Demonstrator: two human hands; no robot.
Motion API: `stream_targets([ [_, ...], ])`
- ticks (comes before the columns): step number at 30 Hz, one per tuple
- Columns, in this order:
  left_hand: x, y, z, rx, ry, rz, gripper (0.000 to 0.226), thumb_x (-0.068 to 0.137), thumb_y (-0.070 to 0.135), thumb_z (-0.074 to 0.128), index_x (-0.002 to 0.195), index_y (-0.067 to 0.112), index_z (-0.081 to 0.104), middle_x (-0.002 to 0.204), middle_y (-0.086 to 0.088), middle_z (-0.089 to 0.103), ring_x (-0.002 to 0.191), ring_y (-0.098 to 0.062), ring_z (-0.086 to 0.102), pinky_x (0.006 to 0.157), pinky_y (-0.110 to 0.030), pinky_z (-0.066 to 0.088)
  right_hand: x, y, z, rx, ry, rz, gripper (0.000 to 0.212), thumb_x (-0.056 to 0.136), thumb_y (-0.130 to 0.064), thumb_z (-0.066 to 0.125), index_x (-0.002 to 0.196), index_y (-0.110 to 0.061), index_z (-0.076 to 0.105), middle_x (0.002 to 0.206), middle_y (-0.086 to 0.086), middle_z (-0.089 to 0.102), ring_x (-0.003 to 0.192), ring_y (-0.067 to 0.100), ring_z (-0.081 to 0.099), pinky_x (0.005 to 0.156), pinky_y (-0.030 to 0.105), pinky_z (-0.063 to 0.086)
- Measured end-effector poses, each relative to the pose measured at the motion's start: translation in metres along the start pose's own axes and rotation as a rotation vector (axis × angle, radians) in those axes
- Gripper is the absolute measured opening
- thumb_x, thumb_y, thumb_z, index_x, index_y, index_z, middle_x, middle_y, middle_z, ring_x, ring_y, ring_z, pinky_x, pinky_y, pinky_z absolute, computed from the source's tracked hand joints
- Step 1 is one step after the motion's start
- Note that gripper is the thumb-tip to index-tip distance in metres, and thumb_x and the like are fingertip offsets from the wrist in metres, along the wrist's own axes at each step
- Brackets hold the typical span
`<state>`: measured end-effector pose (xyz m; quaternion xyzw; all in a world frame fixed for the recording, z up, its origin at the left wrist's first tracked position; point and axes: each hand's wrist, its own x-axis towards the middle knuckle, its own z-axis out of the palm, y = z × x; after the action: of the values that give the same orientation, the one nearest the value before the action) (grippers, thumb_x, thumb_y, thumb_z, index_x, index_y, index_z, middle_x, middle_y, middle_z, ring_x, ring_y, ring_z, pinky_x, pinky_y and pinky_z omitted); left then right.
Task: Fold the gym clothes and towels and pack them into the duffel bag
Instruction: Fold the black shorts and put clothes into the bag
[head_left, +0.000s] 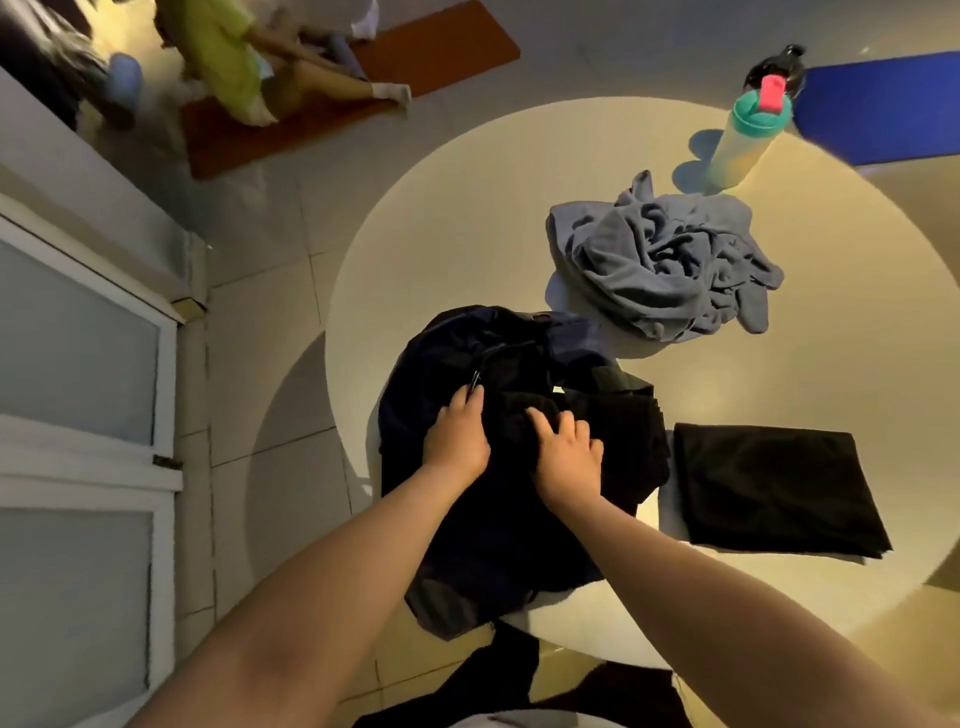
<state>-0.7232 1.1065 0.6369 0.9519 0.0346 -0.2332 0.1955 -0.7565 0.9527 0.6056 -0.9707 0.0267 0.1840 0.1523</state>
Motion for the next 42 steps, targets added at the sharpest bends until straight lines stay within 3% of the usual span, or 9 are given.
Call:
stream_targets([
  [12,-0.02,-0.02,-0.003,-0.145,0.253,0.212,0.067,0.102,0.003,0.039,0.16,0.027,0.016,0.167,0.008,0.013,0.144,-0.025,0.034,0.101,-0.037,0.052,0.03,-0.047,-0.025,0.423,0.308,0.077,0.057,0.091,-0.013,0.058,0.146,-0.024,0.047,0.124,0.005,0.049,0.113,0.025,0.048,0.087,0.039,0.05],
  [17,-0.026,-0.026,-0.016,-0.175,0.326,0.177,0.061,0.104,0.008,0.035,0.16,0.025,0.02,0.167,0.003,0.017,0.149,-0.025,0.027,0.112,-0.043,0.043,0.043,-0.077,-0.014,0.306,0.222,-0.157,0.065,0.094,-0.012,0.052,0.155,-0.024,0.032,0.134,0.009,0.046,0.121,0.03,0.046,0.099,0.042,0.044],
  [24,-0.025,-0.029,-0.007,-0.063,0.31,0.227,0.066,0.1,0.002,0.039,0.158,0.03,0.025,0.166,0.012,0.017,0.135,-0.023,0.041,0.1,-0.041,0.052,0.05,-0.058,-0.003,0.136,-0.258,-0.279,0.087,0.095,-0.01,0.056,0.16,-0.023,0.002,0.168,-0.001,-0.009,0.154,0.022,-0.008,0.123,0.051,0.001],
  [27,-0.019,-0.024,-0.003,0.039,0.245,0.165,0.076,0.096,0.002,0.045,0.16,0.029,0.015,0.168,0.008,0.008,0.138,-0.024,0.035,0.111,-0.044,0.039,0.044,-0.045,-0.017,0.328,-0.283,-0.358,0.082,0.089,0.004,0.051,0.159,-0.024,0.019,0.168,0.002,0.009,0.155,0.021,0.0,0.124,0.047,0.004],
  [29,-0.014,-0.016,-0.003,0.089,0.231,0.121,0.078,0.096,0.006,0.048,0.161,0.025,0.01,0.169,0.003,0.003,0.147,-0.026,0.022,0.117,-0.046,0.027,0.031,-0.034,-0.02,0.463,-0.06,-0.312,0.067,0.088,-0.001,0.056,0.15,-0.021,0.044,0.16,0.005,0.034,0.152,0.024,0.018,0.124,0.042,0.014],
  [32,-0.012,-0.003,-0.002,0.108,0.293,0.08,0.076,0.094,0.009,0.05,0.16,0.017,0.013,0.168,-0.004,-0.007,0.153,-0.029,0.004,0.123,-0.052,0.009,0.013,-0.017,-0.016,0.342,0.304,0.04,0.041,0.091,-0.024,0.06,0.132,-0.022,0.061,0.144,0.008,0.043,0.138,0.03,0.034,0.114,0.044,0.027],
  [34,-0.01,0.004,0.002,0.156,0.385,0.189,0.071,0.091,0.006,0.049,0.157,0.013,0.024,0.169,-0.008,-0.001,0.154,-0.029,0.002,0.124,-0.053,0.002,0.006,-0.008,-0.014,0.31,0.181,0.272,0.044,0.095,-0.033,0.055,0.139,-0.029,0.05,0.15,0.014,0.03,0.141,0.036,0.025,0.114,0.051,0.023],
  [38,-0.002,0.02,0.013,0.09,0.124,0.469,0.063,0.094,0.0,0.04,0.156,0.011,0.032,0.165,-0.007,0.025,0.154,-0.019,0.014,0.125,-0.034,0.012,0.006,0.0,-0.009,0.518,0.033,0.184,0.05,0.099,-0.021,0.049,0.146,-0.034,0.039,0.145,0.014,0.041,0.135,0.035,0.04,0.112,0.05,0.027],
  [42,0.003,0.023,0.024,-0.036,-0.086,0.182,0.075,0.099,0.016,0.053,0.161,0.015,0.011,0.168,-0.002,0.001,0.151,-0.029,0.021,0.116,-0.046,0.034,0.008,-0.005,-0.023,0.656,0.197,-0.091,0.062,0.086,0.006,0.044,0.137,-0.028,0.054,0.136,-0.005,0.059,0.131,0.012,0.048,0.117,0.043,0.024],
])
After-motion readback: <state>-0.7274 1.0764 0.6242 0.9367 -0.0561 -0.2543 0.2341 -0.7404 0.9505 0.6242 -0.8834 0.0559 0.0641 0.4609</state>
